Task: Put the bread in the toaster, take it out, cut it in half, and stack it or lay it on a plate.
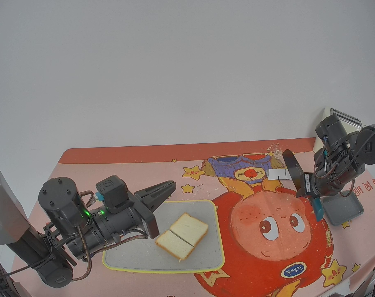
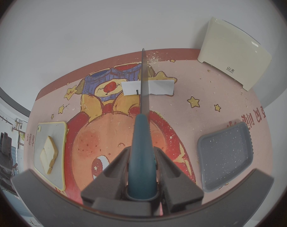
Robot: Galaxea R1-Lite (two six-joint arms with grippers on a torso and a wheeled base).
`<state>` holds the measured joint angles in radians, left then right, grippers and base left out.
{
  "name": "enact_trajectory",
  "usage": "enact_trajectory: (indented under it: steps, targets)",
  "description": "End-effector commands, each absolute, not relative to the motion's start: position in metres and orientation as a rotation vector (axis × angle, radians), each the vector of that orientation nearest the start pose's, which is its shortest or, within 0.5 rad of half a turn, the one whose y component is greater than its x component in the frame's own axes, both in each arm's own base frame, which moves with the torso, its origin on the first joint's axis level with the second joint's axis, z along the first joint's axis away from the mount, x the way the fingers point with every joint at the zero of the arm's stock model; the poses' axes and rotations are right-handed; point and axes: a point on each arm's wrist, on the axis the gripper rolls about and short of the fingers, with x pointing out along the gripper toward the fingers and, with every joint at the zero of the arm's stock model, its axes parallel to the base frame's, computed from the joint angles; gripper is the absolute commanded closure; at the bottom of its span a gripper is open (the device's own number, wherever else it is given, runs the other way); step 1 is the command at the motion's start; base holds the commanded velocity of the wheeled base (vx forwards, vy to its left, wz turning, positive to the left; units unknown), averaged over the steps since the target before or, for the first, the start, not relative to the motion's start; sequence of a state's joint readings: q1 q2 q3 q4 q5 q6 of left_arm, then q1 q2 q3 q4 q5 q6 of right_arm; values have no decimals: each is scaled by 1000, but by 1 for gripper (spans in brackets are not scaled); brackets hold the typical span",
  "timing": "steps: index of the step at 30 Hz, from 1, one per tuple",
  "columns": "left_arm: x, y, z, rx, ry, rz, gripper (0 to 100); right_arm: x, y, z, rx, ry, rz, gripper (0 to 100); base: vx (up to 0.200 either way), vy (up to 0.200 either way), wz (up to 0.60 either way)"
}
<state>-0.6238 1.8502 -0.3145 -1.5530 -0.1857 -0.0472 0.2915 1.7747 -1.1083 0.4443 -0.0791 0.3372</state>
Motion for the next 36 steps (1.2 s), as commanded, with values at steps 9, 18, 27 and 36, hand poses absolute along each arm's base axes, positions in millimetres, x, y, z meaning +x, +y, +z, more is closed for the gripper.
enact_trajectory:
  steps: [9,18,27,36]
  targets:
    - [213,-158,119,-51,-10,-810,100,280,83,151,97,1115,7,100,0,0,0]
    - [213,-158,119,-51,-8,-810,100,280,83,154,106,1110,22,100,0,0,0]
    - [212,-158,118,-50,-5,-810,100,280,83,153,106,1113,18,100,0,0,0]
    - [210,-160,118,-50,-4,-823,100,278,83,146,98,1142,13,100,0,0,0]
